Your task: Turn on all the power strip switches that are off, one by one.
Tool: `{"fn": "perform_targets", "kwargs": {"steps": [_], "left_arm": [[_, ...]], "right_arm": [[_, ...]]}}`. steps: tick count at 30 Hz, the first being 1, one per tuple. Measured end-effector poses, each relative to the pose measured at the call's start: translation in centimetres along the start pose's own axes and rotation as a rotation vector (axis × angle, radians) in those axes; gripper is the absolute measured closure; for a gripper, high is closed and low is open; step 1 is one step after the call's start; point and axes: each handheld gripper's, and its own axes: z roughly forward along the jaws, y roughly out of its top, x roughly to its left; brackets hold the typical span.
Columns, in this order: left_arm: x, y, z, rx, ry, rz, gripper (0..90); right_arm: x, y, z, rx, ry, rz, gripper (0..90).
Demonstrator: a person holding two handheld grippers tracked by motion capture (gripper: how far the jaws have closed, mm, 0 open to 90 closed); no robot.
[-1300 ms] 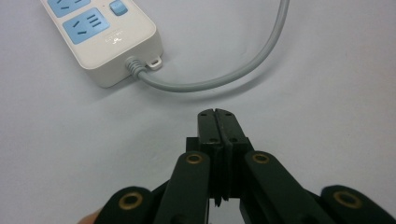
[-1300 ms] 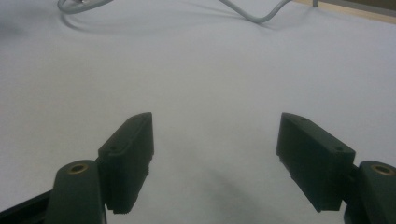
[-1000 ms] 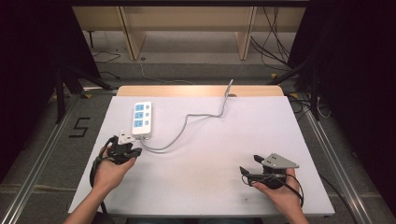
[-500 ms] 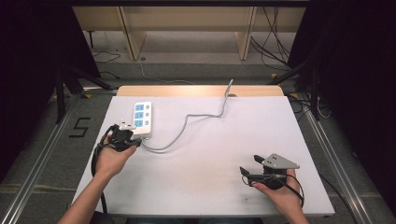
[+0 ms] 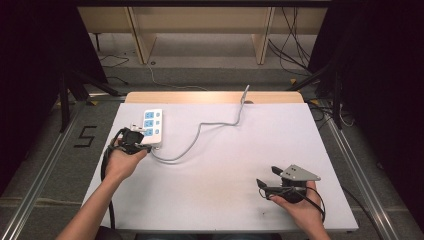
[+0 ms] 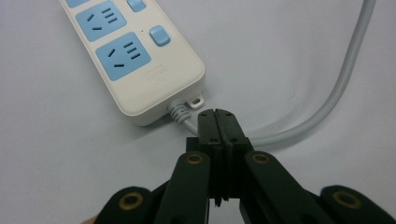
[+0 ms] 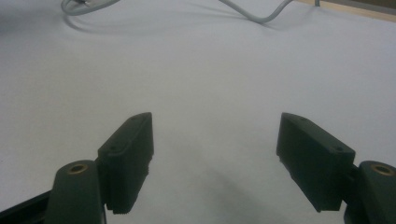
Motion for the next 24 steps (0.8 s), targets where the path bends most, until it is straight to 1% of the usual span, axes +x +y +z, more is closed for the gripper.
{"fn": "perform_targets", "kwargs": {"steps": [4, 5, 9, 13, 18, 23, 24], "left_arm": [[0.0, 0.8, 0.5, 0.016, 0.016, -0.011, 89.7], [0.1, 1.1, 0.6, 0.02, 0.019, -0.003, 89.7], [0.2, 1.6, 0.6, 0.016, 0.021, -0.008, 89.6], [0.4, 2.3, 0.6, 0.024, 0.035, 0.009, 89.7], [1.0, 3.0, 0.8, 0.022, 0.047, 0.01, 89.7], [1.1, 3.7, 0.9, 0.023, 0.056, 0.019, 89.7], [1.1, 3.8, 1.0, 0.028, 0.062, 0.026, 89.7]], "right_arm": [[0.0, 0.0, 0.0, 0.002, 0.0, -0.005, 28.4], [0.0, 0.0, 0.0, 0.002, 0.0, -0.006, 28.4], [0.0, 0.0, 0.0, 0.0, 0.002, -0.007, 28.3], [0.1, 0.0, 0.0, 0.002, 0.005, -0.011, 28.2], [0.1, 0.0, 0.1, 0.0, 0.008, -0.012, 28.0], [0.0, -0.1, 0.0, 0.0, 0.006, -0.011, 28.0], [0.0, -0.1, 0.0, 0.001, 0.006, -0.011, 28.0]]}}
